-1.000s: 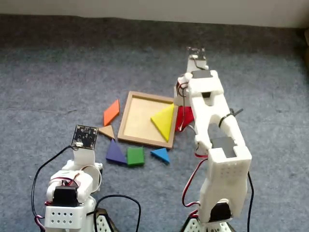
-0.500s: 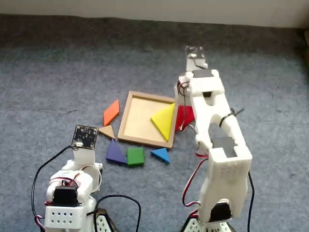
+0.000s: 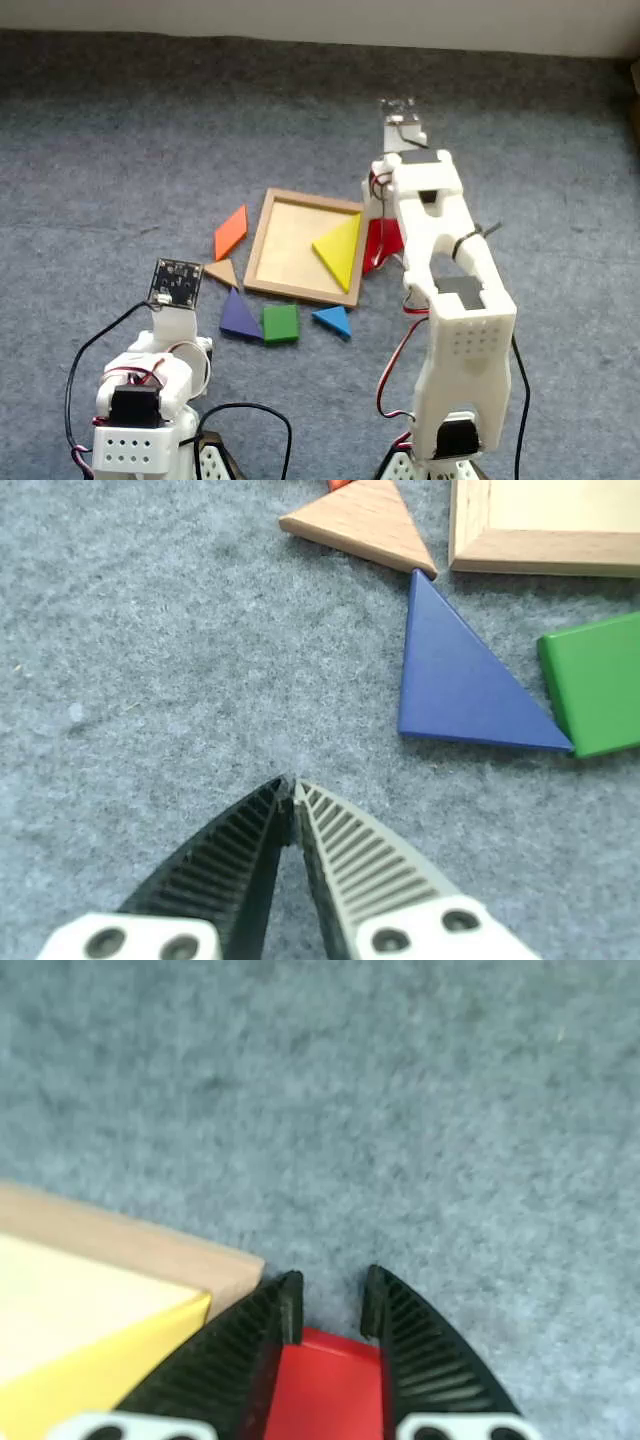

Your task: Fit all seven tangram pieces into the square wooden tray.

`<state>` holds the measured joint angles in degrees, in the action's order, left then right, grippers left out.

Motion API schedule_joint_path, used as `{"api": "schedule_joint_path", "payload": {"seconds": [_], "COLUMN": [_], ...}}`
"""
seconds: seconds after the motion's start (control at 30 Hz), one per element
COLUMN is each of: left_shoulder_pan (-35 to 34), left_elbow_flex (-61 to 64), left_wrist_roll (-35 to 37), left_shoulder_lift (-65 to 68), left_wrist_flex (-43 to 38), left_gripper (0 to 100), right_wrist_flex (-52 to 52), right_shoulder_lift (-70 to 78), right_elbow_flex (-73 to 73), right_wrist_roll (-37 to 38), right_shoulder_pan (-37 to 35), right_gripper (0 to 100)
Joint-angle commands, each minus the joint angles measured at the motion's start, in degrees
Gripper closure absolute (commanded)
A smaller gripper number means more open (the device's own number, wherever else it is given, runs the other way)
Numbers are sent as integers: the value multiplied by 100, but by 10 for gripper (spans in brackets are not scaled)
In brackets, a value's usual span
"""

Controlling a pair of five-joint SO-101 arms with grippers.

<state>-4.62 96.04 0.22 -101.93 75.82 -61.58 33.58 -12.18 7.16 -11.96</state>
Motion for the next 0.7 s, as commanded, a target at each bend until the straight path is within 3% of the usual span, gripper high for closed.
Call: {"api": "schedule_joint_path", "payload": {"seconds": [0.0,0.33,0.57,0.67], "left_shoulder_pan": [-66,-66,-66,-66], "left_elbow_flex": [110,110,110,110], "left_wrist_roll": [44,44,44,44], "left_shoulder_lift": [-171,-171,-171,-171], "left_wrist_flex": [18,18,18,18], "left_gripper": [994,994,994,994], "right_wrist_flex": [-989,-2897,-3934,-3934], "right_shoulder_lift": [-251,-453,-479,-514], "right_elbow_flex": [-400,-927,-1912,-2185], "right_wrist_roll": [686,1987,2013,1600], "right_shoulder_pan": [-57,312,453,418], "right_gripper": [890,890,894,929]}}
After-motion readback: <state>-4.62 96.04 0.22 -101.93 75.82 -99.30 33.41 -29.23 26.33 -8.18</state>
